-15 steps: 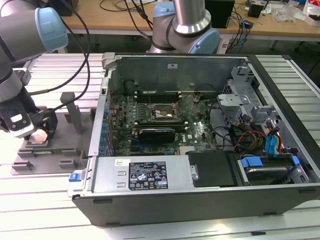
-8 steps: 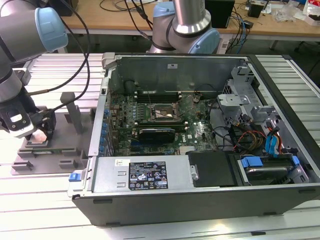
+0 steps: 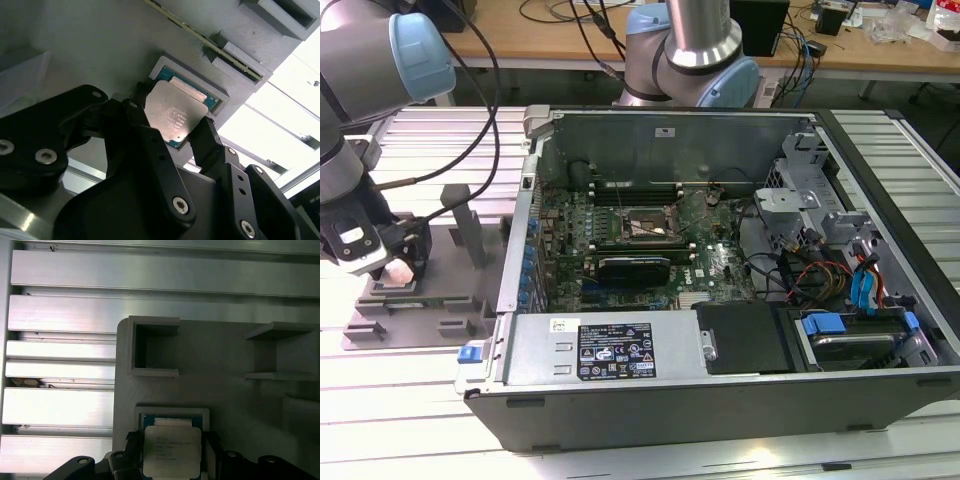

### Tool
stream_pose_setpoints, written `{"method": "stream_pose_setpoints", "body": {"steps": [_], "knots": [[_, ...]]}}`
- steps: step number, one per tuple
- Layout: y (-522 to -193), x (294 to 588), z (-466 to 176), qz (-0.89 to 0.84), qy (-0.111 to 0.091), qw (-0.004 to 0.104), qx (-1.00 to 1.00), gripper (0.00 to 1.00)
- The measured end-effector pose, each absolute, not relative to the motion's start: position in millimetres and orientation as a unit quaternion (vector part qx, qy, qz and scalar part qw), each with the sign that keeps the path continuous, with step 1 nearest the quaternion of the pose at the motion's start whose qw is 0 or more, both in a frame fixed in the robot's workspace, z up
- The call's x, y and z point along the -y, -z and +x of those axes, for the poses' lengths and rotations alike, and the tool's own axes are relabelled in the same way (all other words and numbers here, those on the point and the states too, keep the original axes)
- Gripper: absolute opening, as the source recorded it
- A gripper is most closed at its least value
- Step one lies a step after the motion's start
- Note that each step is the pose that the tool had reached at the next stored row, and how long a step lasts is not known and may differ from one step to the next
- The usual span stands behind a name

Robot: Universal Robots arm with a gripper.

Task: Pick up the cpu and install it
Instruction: 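Pick up the cpu and move it towards the insertion slot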

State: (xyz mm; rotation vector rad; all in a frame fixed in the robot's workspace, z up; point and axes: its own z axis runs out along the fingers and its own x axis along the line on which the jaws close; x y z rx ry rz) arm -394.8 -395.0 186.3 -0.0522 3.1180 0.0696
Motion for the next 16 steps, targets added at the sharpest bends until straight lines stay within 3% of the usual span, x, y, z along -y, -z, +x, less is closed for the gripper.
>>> {"method": "stream_pose_setpoints", "body": {"steps": [5,7,16], "knots": [[-186.5,395.0,-394.8,-0.017,-0.022,0.011,-1.000,0.61],[-186.6,395.0,-394.8,-0.017,-0.022,0.011,-1.000,0.55],[-194.8,395.0,-394.8,-0.017,-0.022,0.011,-1.000,0.55]]}}
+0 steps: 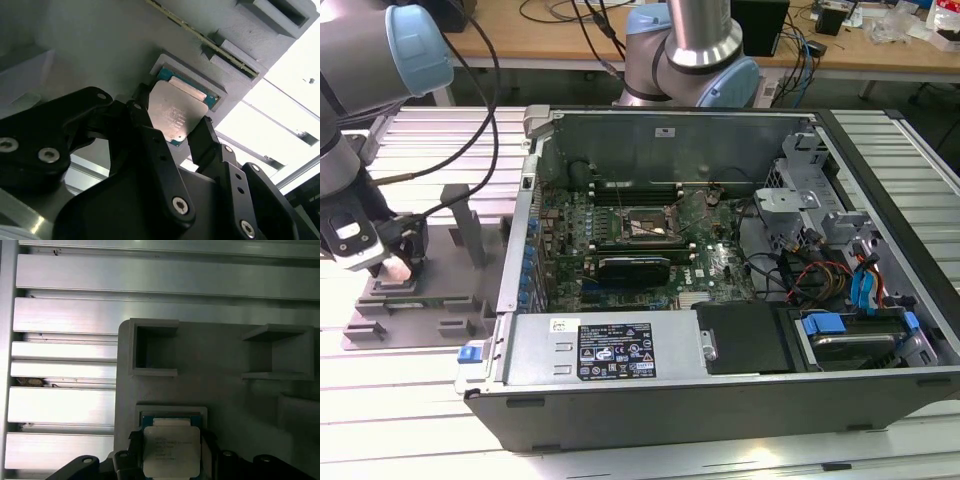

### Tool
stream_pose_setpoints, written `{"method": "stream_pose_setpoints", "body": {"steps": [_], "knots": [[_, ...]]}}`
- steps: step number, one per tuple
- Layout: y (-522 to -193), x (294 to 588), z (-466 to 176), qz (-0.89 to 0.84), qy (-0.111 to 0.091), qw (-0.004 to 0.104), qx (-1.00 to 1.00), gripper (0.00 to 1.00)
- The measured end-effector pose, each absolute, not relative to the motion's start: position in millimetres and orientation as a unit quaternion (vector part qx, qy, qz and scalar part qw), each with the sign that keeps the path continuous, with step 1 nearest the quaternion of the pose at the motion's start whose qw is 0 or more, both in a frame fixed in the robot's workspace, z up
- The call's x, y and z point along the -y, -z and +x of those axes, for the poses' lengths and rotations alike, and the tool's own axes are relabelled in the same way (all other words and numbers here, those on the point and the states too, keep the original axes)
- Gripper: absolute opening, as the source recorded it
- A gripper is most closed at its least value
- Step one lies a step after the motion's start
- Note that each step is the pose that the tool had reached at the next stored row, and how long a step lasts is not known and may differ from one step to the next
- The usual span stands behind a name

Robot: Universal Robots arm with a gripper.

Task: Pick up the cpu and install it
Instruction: 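Pick up the cpu and move it towards the insertion slot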

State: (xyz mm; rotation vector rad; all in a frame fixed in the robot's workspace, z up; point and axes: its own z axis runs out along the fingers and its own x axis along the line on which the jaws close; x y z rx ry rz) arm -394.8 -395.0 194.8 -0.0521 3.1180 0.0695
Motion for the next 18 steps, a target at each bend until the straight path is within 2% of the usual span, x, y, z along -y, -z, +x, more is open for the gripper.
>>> {"method": "stream_pose_setpoints", "body": {"steps": [18], "knots": [[-203.1,394.8,-394.8,-0.017,-0.022,0.011,-1.000,0.55]]}}
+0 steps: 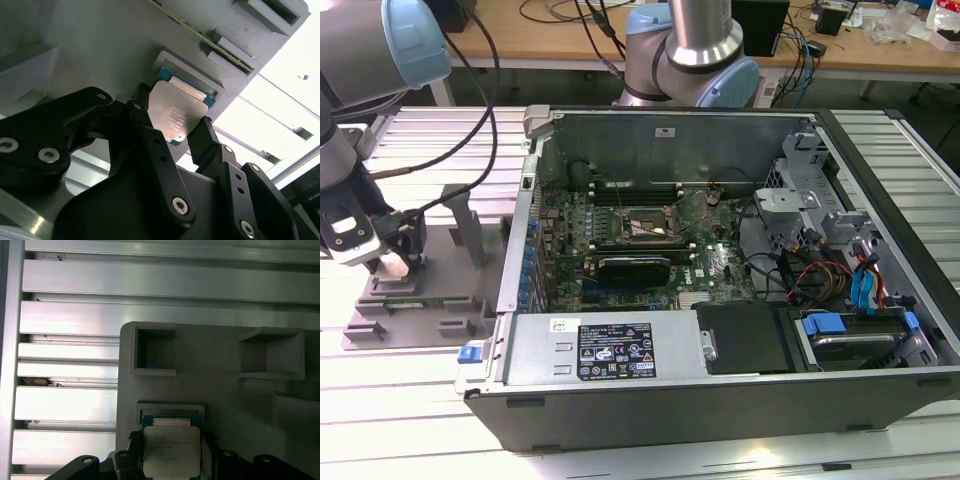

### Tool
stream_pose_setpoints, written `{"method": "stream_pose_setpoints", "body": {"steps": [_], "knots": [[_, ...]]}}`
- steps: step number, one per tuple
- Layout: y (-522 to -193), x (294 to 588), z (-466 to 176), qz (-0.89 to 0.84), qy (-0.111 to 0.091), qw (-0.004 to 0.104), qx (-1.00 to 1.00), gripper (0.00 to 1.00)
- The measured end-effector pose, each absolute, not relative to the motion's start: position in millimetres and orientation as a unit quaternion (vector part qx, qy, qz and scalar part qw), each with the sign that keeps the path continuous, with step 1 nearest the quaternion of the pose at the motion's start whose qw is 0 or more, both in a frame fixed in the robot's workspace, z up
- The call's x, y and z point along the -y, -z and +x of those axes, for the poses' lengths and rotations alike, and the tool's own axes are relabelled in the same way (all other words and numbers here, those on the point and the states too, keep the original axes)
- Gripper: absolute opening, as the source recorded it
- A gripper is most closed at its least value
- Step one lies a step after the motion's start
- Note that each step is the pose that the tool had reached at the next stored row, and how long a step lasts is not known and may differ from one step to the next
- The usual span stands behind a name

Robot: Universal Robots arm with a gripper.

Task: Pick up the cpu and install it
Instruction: 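Pick up the cpu and move it towards the insertion slot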

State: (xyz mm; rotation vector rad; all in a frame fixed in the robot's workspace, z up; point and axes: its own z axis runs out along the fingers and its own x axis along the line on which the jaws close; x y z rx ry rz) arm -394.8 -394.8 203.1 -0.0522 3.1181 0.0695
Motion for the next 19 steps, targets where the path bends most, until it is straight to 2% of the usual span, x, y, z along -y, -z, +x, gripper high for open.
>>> {"method": "stream_pose_setpoints", "body": {"steps": [8,19], "knots": [[-223,395,-395,-0.017,-0.022,0.011,-1.000,0.55],[-270,394,-395,-0.017,-0.022,0.011,-1.000,0.55]]}}
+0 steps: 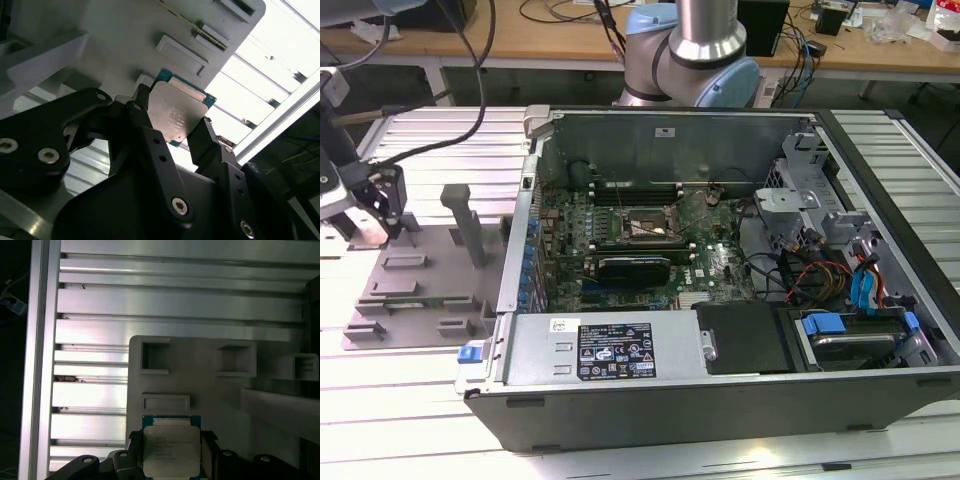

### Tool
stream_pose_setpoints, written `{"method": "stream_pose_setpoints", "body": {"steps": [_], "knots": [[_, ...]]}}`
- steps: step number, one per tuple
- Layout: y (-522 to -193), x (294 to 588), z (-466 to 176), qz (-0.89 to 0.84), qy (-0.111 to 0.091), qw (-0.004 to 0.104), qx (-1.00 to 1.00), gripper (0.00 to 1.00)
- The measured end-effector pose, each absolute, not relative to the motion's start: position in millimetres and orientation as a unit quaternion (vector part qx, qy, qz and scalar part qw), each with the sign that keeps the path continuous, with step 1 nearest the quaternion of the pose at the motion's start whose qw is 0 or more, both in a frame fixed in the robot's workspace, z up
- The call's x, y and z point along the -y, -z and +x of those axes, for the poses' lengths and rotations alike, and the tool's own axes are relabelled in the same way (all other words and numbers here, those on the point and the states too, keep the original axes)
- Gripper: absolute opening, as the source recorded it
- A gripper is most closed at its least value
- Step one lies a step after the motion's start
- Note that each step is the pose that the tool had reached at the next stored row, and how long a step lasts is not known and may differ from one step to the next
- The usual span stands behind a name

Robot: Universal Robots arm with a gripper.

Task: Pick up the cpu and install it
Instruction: 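Pick up the cpu and move it towards the insertion slot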

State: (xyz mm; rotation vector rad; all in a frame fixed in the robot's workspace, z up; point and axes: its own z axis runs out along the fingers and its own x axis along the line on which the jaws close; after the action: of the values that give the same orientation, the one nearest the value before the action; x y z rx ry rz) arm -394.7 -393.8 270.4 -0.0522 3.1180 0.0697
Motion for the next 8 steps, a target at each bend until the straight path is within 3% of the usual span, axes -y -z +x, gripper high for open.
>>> {"method": "stream_pose_setpoints", "body": {"steps": [8], "knots": [[-294,392,-395,-0.017,-0.022,0.011,-1.000,0.55]]}}
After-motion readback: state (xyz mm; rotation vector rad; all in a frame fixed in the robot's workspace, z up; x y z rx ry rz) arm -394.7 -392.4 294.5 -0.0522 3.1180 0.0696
